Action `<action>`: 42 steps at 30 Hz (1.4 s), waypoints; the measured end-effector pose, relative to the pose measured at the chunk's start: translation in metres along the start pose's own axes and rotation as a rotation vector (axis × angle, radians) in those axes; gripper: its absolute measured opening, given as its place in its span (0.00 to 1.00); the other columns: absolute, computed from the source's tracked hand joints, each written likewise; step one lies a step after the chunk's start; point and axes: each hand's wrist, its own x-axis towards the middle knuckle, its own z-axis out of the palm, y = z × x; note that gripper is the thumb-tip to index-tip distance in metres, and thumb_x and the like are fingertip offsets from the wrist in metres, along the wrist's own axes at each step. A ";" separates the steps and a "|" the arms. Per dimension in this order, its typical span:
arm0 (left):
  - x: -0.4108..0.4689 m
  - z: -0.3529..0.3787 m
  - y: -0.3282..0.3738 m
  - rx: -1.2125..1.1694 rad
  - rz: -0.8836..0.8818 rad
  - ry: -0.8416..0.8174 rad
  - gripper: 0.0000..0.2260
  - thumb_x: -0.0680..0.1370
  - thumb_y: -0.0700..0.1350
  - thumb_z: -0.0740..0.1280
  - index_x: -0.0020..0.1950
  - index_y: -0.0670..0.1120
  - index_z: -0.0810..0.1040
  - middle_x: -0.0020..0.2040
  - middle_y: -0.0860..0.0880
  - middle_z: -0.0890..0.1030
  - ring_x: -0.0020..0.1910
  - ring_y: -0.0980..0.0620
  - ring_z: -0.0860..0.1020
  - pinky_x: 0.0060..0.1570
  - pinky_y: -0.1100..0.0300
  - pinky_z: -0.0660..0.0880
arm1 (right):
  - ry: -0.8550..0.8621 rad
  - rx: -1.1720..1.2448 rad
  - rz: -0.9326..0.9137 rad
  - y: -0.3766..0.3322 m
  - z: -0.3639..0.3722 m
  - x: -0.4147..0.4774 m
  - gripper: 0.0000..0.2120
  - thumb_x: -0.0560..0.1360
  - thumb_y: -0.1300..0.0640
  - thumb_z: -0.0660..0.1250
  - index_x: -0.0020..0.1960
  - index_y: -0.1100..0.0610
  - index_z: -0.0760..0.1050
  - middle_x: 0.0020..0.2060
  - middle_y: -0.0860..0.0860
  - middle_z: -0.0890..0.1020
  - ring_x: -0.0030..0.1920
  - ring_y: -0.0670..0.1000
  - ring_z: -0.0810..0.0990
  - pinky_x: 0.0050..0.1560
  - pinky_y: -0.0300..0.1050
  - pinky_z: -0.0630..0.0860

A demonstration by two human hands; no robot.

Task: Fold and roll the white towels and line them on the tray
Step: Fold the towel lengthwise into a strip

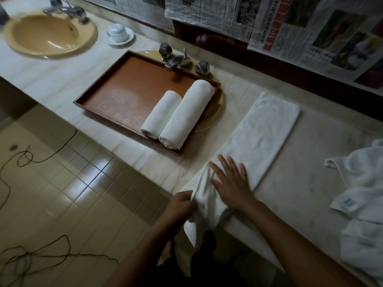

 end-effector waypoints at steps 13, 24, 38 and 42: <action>0.001 -0.074 -0.077 0.597 0.036 -0.033 0.19 0.75 0.55 0.61 0.49 0.41 0.82 0.45 0.42 0.84 0.45 0.43 0.83 0.43 0.50 0.77 | -0.201 0.007 0.177 -0.029 -0.029 0.003 0.28 0.85 0.43 0.52 0.82 0.39 0.45 0.83 0.45 0.42 0.82 0.52 0.40 0.79 0.61 0.42; 0.007 -0.062 -0.031 0.668 0.553 0.201 0.06 0.79 0.42 0.69 0.55 0.48 0.82 0.49 0.55 0.78 0.41 0.60 0.76 0.39 0.68 0.71 | 0.359 0.644 0.968 -0.117 -0.005 -0.116 0.05 0.78 0.55 0.70 0.51 0.57 0.78 0.48 0.56 0.85 0.51 0.61 0.83 0.49 0.51 0.76; 0.023 -0.036 0.000 0.766 0.377 0.077 0.05 0.78 0.45 0.72 0.52 0.45 0.81 0.47 0.47 0.83 0.43 0.49 0.81 0.40 0.58 0.76 | 0.534 0.552 0.921 -0.145 -0.014 -0.120 0.10 0.81 0.47 0.64 0.44 0.46 0.65 0.35 0.46 0.76 0.35 0.51 0.76 0.35 0.49 0.73; 0.019 -0.032 -0.002 0.697 0.329 0.068 0.07 0.78 0.46 0.74 0.52 0.46 0.78 0.46 0.48 0.82 0.37 0.50 0.83 0.39 0.56 0.82 | 0.582 0.705 1.060 -0.147 0.022 -0.140 0.10 0.79 0.53 0.68 0.47 0.46 0.66 0.38 0.48 0.78 0.39 0.55 0.80 0.39 0.55 0.77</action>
